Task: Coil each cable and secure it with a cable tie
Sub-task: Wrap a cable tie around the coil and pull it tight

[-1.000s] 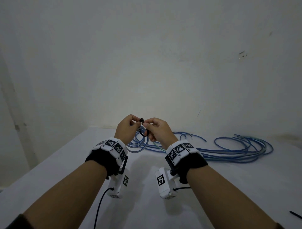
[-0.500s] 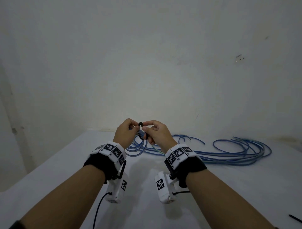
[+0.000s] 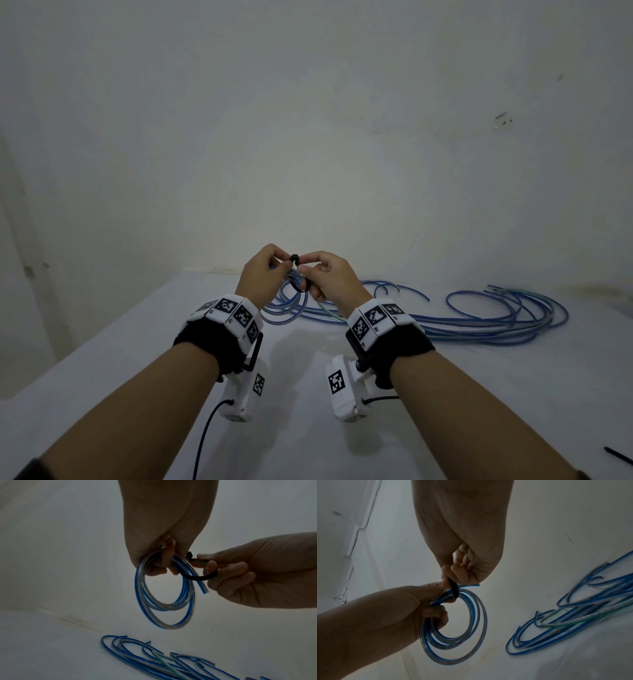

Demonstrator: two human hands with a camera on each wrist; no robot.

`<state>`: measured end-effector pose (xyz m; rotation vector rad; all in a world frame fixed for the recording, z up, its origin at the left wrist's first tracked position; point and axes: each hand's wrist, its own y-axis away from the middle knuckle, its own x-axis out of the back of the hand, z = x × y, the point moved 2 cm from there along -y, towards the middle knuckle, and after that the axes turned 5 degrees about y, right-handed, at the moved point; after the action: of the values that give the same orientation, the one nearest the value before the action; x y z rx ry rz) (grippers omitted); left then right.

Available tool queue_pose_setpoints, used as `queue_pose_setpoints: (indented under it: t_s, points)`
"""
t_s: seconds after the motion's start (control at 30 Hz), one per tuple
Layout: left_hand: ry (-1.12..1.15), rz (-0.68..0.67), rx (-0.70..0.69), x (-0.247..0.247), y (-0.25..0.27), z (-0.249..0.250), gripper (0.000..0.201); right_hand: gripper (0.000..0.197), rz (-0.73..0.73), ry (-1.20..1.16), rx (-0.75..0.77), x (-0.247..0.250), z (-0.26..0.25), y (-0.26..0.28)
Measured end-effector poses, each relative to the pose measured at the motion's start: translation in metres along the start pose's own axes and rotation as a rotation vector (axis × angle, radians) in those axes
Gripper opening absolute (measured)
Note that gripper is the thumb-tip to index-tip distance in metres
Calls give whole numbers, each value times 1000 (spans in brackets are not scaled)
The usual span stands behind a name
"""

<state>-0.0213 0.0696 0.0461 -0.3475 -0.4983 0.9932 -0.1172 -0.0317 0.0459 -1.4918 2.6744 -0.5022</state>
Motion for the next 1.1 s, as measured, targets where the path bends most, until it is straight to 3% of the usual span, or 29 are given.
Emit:
queue_pose_setpoints:
  t_s: [1.1]
  points:
    - [-33, -42, 28, 7, -2, 2, 19, 19, 8, -75, -1, -4, -3, 3]
